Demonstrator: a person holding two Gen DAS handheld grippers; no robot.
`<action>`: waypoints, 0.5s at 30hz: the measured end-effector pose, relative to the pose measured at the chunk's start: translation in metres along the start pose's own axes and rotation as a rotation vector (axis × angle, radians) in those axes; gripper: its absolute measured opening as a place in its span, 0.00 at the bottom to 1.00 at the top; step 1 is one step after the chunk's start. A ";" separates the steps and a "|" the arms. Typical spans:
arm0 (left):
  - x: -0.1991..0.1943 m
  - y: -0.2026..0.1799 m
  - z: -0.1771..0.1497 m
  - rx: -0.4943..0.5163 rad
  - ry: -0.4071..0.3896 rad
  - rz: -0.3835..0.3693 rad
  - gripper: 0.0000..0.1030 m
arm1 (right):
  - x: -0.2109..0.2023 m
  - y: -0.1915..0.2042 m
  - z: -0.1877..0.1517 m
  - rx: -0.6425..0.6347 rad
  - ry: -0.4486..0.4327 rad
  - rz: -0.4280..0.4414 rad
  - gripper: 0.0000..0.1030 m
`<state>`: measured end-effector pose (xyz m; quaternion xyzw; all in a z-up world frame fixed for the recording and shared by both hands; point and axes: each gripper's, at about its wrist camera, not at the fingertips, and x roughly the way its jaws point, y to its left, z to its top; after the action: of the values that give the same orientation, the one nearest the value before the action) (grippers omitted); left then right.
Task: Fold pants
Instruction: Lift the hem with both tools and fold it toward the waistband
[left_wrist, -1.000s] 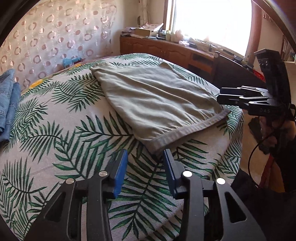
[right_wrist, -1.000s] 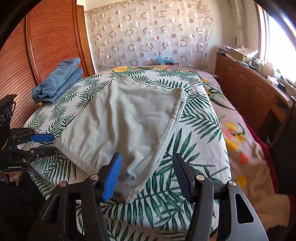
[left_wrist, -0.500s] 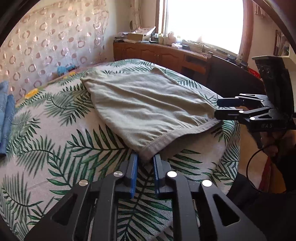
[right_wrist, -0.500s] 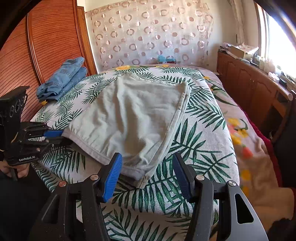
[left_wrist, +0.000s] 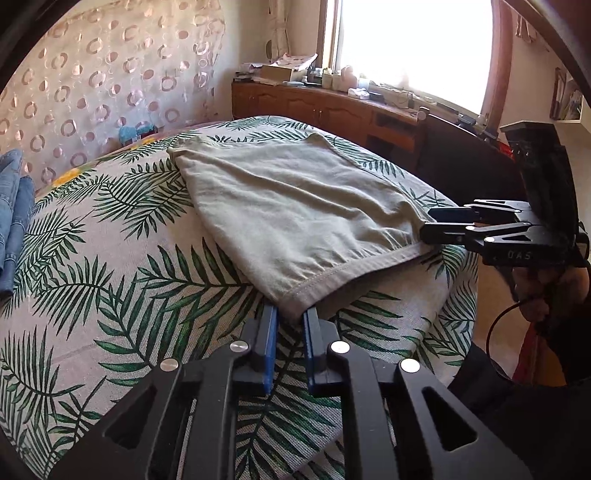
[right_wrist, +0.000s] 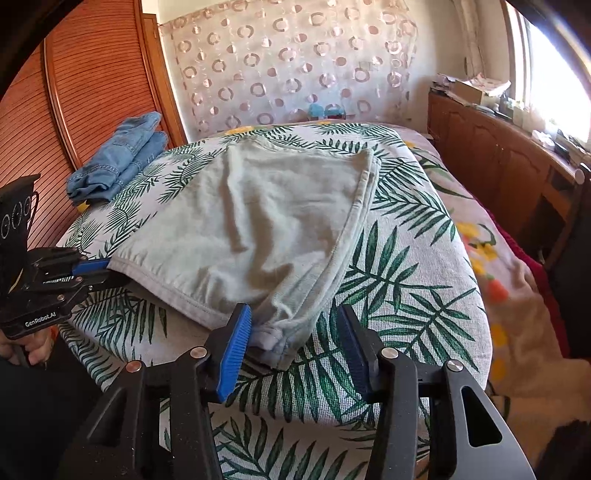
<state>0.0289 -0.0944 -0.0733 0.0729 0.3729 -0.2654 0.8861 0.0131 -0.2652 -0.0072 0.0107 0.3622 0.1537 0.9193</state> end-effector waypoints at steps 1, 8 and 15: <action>0.001 0.000 -0.001 -0.001 0.002 0.001 0.13 | 0.001 0.000 0.000 0.002 0.004 -0.001 0.48; 0.005 0.005 -0.002 -0.021 0.006 -0.006 0.13 | 0.001 0.006 0.001 0.003 0.016 -0.006 0.41; 0.003 0.004 -0.002 -0.022 -0.001 -0.003 0.13 | 0.001 0.006 0.001 -0.012 0.013 0.062 0.25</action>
<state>0.0320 -0.0916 -0.0773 0.0624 0.3757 -0.2627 0.8865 0.0127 -0.2587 -0.0063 0.0153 0.3668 0.1843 0.9117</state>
